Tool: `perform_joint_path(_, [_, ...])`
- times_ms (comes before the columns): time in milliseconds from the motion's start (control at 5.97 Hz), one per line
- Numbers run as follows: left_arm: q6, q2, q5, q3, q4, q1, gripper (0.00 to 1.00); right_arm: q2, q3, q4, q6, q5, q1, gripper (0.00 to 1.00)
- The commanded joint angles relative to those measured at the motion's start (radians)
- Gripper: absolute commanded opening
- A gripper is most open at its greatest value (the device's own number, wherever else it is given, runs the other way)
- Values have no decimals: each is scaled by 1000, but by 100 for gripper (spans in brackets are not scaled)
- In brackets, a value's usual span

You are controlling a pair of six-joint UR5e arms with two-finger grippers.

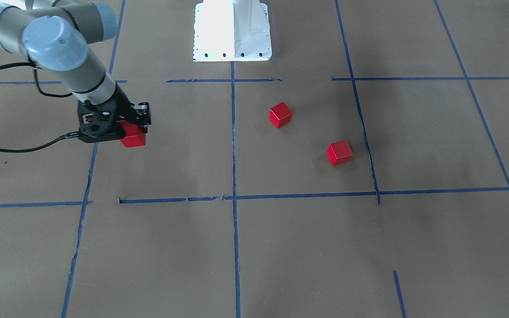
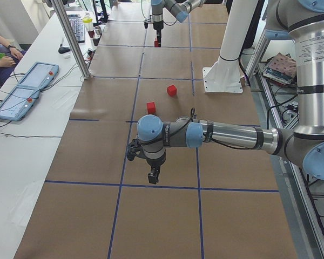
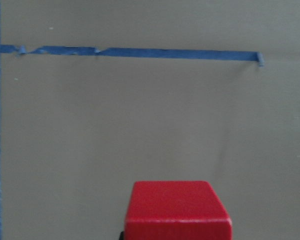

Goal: Form red blocks into L shape at center
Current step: 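Lift the red cube with the right gripper and carry it to the table center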

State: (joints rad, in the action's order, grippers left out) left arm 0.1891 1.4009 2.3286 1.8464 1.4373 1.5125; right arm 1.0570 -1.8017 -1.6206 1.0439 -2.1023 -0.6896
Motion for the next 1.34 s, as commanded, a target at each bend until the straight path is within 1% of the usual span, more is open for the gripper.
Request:
perform_joint_path(0, [0,1,0,-3,-1,0,100,-275,245,1,199,111,143,12])
perform_joint_path(168, [1,0,0,-6,-1,0,100,-367,372,4,206,129,183,19])
perform_joint_path(335, [1,0,0,-7,-1,0,100,-365,390,46,209,137,212,29])
perform_joint_path(503, [1,0,0,-9,-1,0,100,-359,425,67,208,143,234,32])
perform_joint_path(838, [1,0,0,-10,-1,0,100,-357,430,88,211,146,232,36])
perform_joint_path(1173, [1,0,0,-10,-1,0,100,-353,432,88,211,146,232,50])
